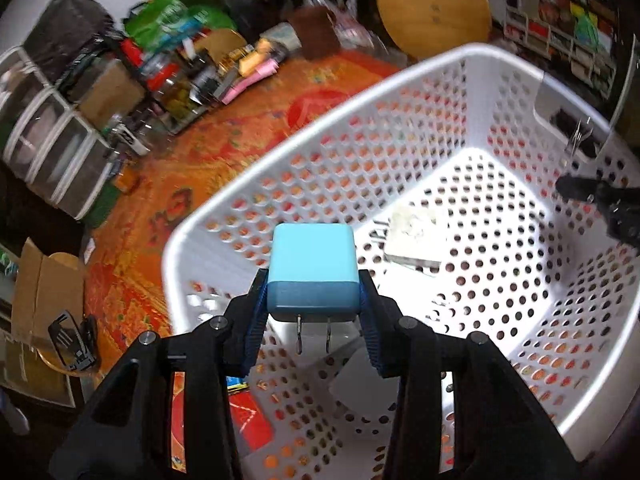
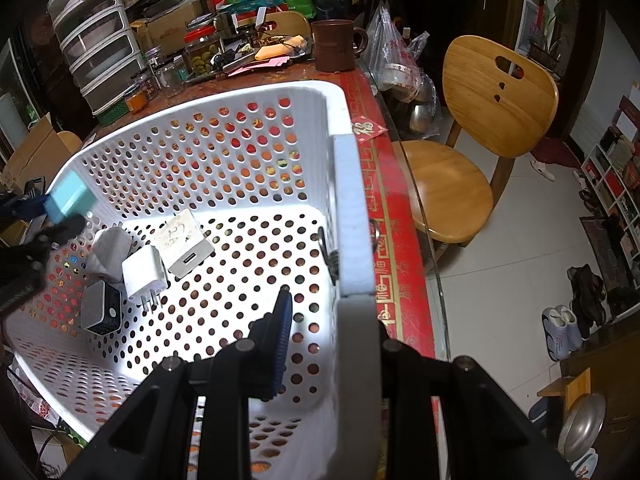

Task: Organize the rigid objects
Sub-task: 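Carry the blue-topped charger into the basket and open the left tool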

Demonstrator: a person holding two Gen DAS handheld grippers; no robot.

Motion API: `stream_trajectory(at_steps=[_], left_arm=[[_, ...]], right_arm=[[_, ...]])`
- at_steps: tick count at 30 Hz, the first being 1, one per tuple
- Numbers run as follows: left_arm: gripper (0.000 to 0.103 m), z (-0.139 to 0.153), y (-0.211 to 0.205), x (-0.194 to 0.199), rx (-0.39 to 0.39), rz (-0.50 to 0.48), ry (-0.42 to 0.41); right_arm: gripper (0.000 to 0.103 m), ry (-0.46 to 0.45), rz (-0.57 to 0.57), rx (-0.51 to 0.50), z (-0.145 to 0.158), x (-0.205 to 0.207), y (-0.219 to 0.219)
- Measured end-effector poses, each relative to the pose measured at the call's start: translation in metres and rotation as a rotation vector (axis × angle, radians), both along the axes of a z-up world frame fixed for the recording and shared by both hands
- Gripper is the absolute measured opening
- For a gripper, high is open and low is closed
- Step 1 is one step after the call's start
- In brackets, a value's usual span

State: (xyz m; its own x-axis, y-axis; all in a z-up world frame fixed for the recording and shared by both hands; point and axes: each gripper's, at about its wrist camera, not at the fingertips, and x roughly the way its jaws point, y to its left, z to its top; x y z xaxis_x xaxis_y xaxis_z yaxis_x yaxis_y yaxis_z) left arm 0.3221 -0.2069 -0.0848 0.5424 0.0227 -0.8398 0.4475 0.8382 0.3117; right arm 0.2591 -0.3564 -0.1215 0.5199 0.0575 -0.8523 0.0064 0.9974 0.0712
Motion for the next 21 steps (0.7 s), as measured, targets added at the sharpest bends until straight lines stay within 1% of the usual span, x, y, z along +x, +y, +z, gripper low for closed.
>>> stream_trajectory(at_steps=[1, 5, 11, 17, 18, 19, 20, 21], left_arm=[[0.039, -0.003, -0.003, 0.003, 0.010, -0.007, 0.022], [0.039, -0.008, -0.011, 0.009, 0.035, -0.008, 0.027], [0.040, -0.010, -0.007, 0.014, 0.007, 0.006, 0.047], [0.042, -0.004, -0.001, 0.011, -0.008, 0.015, 0.028], [0.047, -0.003, -0.001, 0.011, -0.014, 0.015, 0.027], [0.056, -0.001, -0.001, 0.009, -0.025, 0.009, 0.022], [0.061, 0.002, 0.001, 0.007, -0.041, 0.004, 0.008], [0.073, 0.007, 0.002, 0.005, -0.056, 0.001, -0.012]], right_arm=[[0.025, 0.000, 0.000, 0.000, 0.000, 0.000, 0.000], [0.025, 0.000, -0.001, 0.001, 0.000, 0.000, 0.001], [0.025, -0.002, -0.001, 0.004, 0.000, 0.000, 0.000], [0.025, -0.002, -0.001, 0.004, 0.000, 0.000, 0.000], [0.025, -0.002, -0.001, 0.005, 0.000, 0.000, 0.000], [0.025, -0.001, -0.001, 0.005, 0.000, 0.001, 0.000], [0.025, -0.001, -0.001, 0.005, 0.000, 0.001, 0.000], [0.025, -0.001, -0.001, 0.005, 0.000, 0.001, 0.000]])
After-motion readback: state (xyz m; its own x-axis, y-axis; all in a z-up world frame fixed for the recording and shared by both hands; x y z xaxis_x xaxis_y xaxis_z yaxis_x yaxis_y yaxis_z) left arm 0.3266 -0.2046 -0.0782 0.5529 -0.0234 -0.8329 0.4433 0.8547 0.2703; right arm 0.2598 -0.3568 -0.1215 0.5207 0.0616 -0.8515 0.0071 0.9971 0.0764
